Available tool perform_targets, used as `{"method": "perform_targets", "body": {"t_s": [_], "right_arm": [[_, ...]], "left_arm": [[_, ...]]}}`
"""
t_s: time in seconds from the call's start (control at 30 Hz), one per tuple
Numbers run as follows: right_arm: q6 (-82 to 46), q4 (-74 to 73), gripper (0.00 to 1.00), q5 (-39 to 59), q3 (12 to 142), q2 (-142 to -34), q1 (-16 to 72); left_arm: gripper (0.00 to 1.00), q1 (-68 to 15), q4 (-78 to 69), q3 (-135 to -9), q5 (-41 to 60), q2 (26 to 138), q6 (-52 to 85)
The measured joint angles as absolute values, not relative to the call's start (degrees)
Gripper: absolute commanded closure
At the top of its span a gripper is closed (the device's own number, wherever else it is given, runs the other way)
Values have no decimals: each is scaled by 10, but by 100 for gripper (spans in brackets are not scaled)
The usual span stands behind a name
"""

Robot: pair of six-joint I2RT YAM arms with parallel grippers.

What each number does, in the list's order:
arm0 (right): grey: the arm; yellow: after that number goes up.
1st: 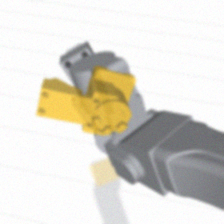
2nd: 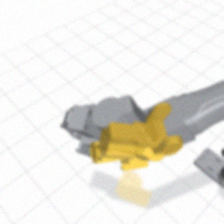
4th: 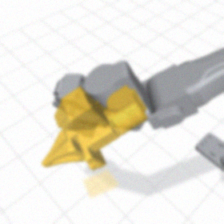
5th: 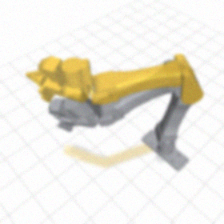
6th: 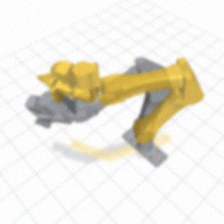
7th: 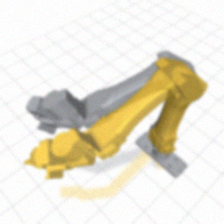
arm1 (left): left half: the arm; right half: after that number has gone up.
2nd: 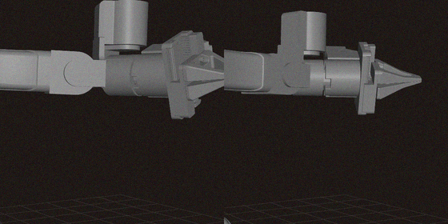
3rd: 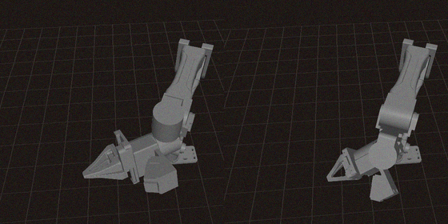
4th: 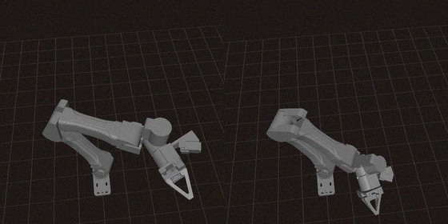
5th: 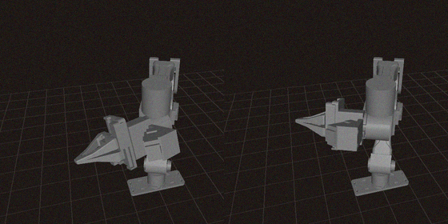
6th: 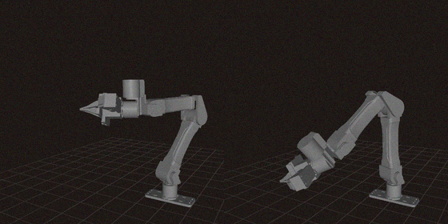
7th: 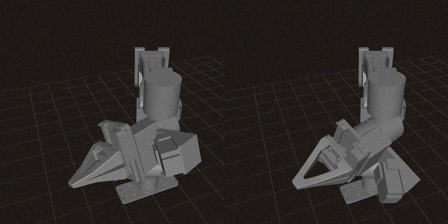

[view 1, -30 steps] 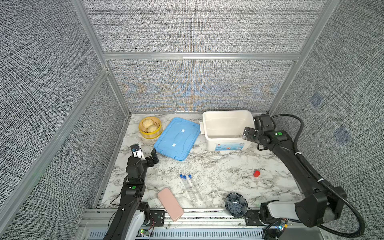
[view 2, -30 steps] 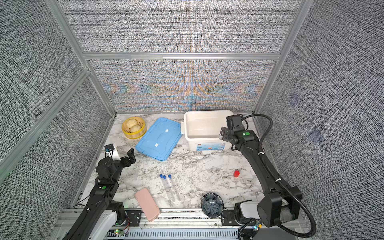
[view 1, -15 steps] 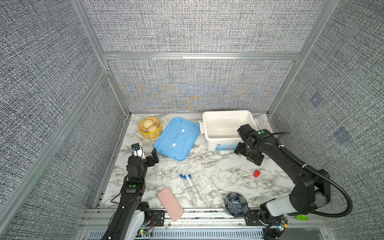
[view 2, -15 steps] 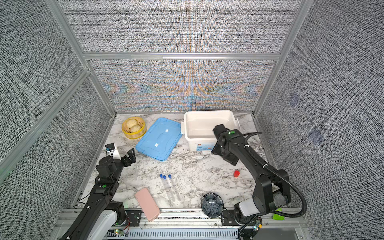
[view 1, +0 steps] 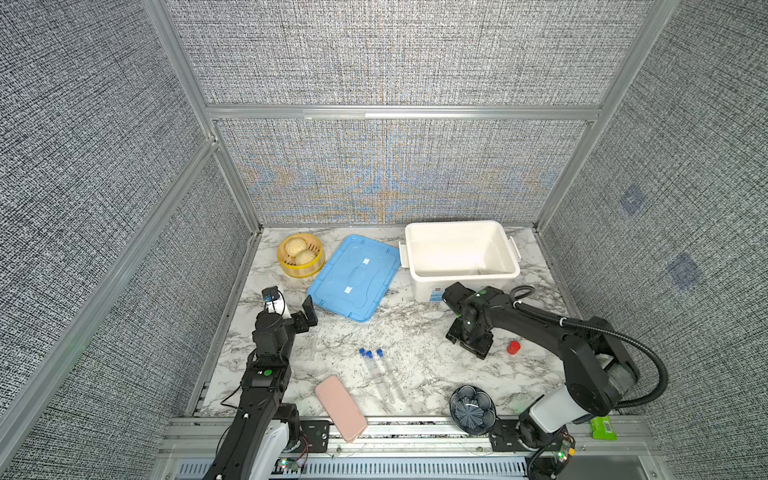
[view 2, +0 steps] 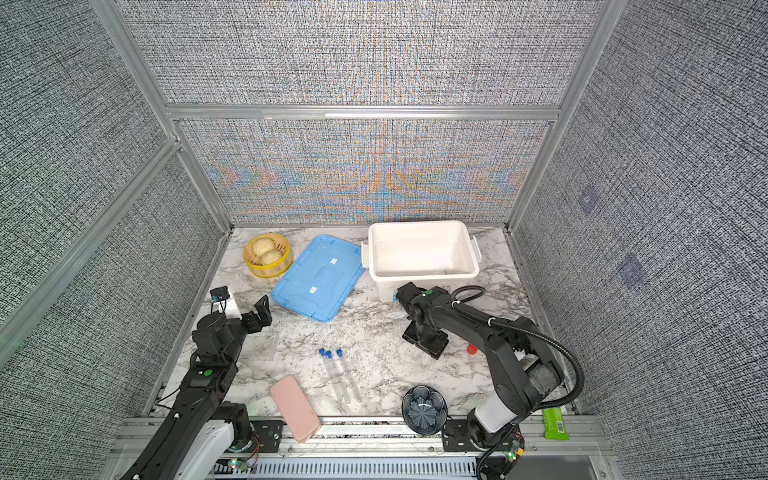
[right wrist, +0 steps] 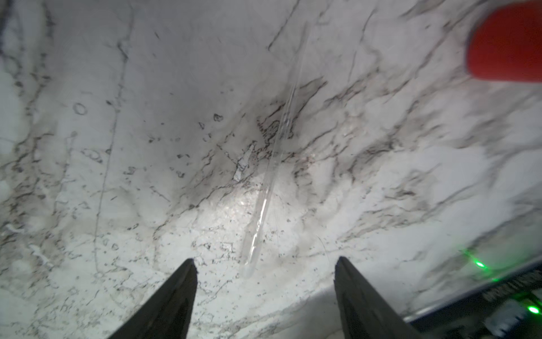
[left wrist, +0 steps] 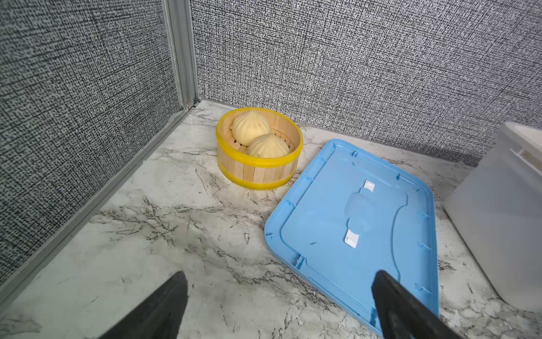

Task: Organize the chemistry lab equipment
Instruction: 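Lower the right gripper and close it on the glass rod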

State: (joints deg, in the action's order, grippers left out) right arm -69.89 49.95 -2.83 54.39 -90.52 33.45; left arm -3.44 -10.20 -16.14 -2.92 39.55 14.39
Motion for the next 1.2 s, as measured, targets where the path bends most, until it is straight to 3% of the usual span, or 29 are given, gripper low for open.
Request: {"method": "perform_targets", "body": {"t_s": [0.47, 0.57, 0.67, 1.2], "right_arm": [[-733, 433, 55, 36, 491, -918, 335], [-732, 434, 63, 38, 493, -919, 334], [-728, 438, 81, 38, 500, -919, 334], [-738, 405, 82, 21, 465, -859, 335]], "left_arm": [[1, -34, -102, -162, -28, 398, 144], [1, -34, -103, -162, -26, 398, 144], [1, -34, -103, -162, -26, 398, 144], [1, -34, -104, -163, -17, 407, 139]]}}
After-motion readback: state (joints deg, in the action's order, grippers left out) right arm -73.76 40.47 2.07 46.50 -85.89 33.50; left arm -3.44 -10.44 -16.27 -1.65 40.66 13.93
